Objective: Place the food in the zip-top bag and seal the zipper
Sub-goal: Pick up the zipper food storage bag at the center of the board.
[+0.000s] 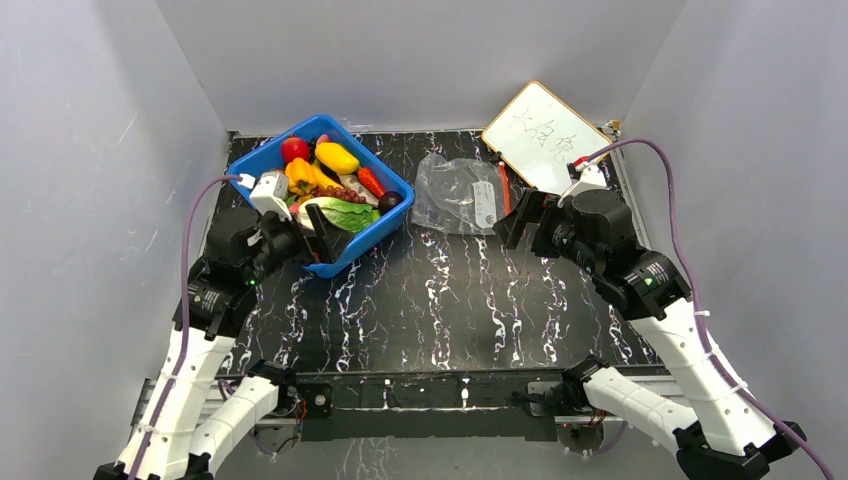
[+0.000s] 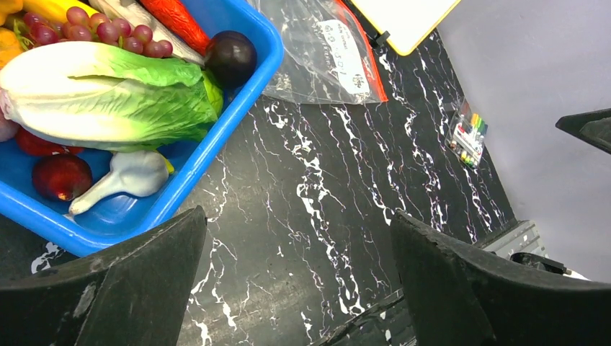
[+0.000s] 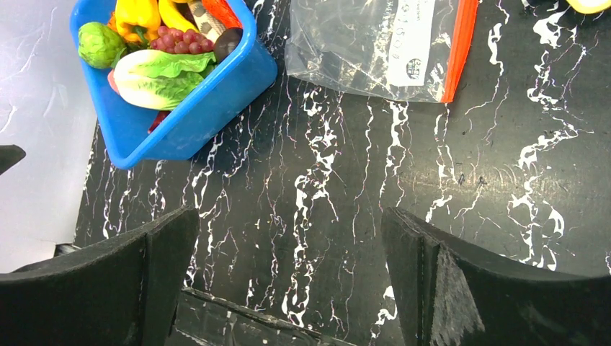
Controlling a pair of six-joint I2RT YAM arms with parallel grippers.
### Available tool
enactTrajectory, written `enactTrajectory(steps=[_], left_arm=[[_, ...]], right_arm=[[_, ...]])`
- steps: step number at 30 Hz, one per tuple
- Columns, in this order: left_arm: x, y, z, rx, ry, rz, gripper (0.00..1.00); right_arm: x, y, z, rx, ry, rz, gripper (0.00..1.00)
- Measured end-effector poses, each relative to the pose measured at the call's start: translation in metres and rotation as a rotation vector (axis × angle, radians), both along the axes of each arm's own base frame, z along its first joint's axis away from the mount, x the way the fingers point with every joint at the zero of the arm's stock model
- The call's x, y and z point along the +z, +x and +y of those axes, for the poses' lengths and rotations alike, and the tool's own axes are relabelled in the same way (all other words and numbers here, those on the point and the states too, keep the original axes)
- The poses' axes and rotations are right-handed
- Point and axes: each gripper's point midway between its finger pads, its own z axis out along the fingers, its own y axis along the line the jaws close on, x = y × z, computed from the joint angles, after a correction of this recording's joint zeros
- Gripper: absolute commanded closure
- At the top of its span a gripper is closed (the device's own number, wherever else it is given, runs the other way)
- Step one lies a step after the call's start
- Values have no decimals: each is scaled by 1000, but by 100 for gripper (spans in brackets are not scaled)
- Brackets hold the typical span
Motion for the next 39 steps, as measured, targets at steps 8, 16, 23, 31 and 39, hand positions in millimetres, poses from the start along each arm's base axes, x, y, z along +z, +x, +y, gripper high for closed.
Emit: enactTrajectory(steps=[8, 16, 23, 31, 39], left_arm=[[-4, 4, -2, -3, -9, -16, 2], [-21, 6, -2, -9, 12, -4, 1], [-42, 7, 0, -38, 69, -33, 2], [-71, 0, 5, -35, 83, -62, 2], [-73, 5, 5, -28, 86, -89, 2]], right_arm=[[-9, 2, 1, -13, 16, 11, 2], [-27, 27, 3, -66, -21, 14, 2], [-87, 67, 4, -145, -147, 116, 2], [-135, 106, -8, -221, -76, 160, 9], [-158, 150, -27, -317, 96, 171, 31]])
